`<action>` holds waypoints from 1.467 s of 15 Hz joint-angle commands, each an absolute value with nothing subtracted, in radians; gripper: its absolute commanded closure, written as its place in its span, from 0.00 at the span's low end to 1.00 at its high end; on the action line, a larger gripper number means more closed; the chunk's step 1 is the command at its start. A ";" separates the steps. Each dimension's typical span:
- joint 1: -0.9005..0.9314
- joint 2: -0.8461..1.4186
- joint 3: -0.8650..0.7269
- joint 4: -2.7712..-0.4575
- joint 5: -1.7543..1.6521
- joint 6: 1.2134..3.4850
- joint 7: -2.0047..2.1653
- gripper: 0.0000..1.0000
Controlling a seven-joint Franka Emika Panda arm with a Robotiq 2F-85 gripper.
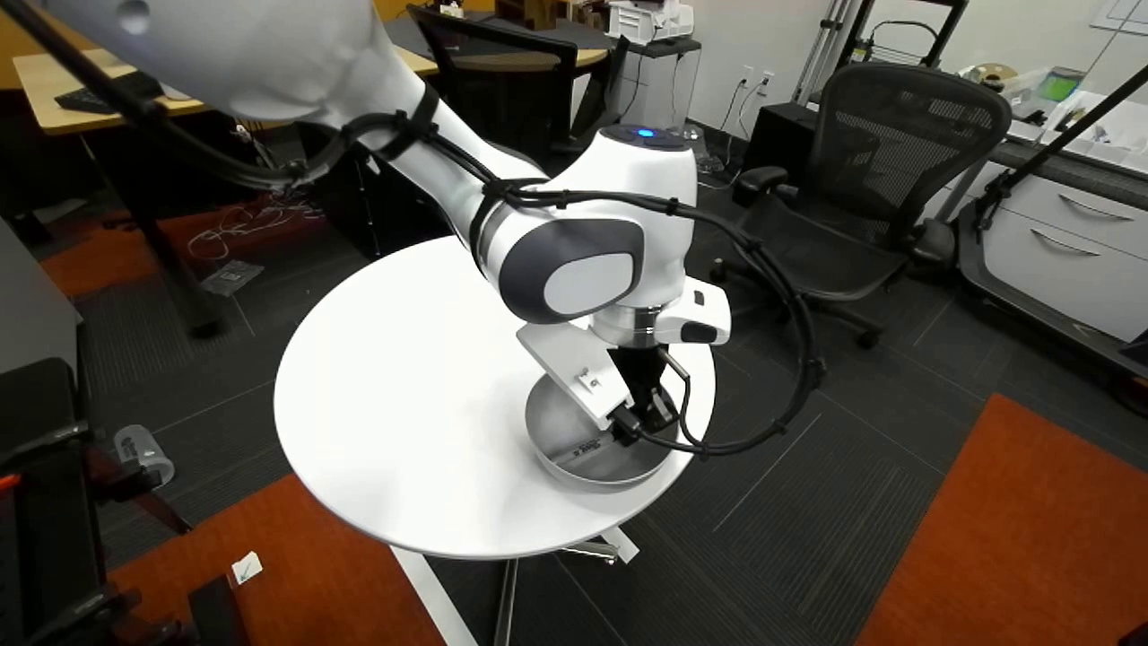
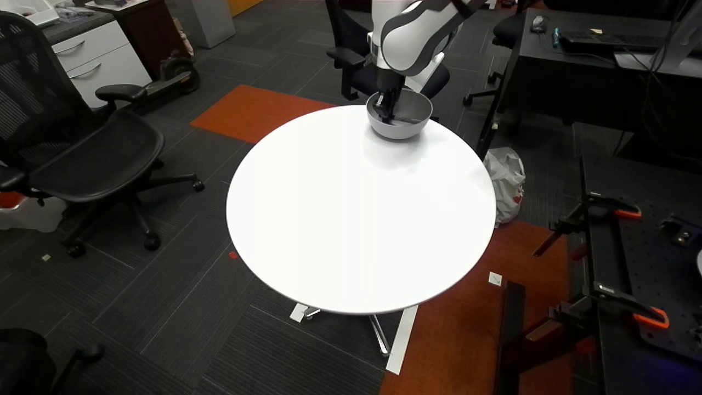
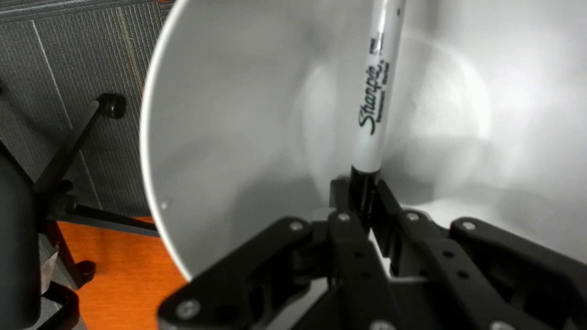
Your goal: Pick up the pen from the bowl and put it on the table.
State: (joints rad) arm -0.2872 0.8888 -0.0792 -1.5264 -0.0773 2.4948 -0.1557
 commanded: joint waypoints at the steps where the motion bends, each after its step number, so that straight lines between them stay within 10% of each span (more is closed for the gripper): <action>1: -0.290 0.875 -0.077 -1.524 -0.054 2.466 -0.172 0.96; 22: 0.019 0.400 -0.047 -1.967 -0.246 2.741 -0.114 0.96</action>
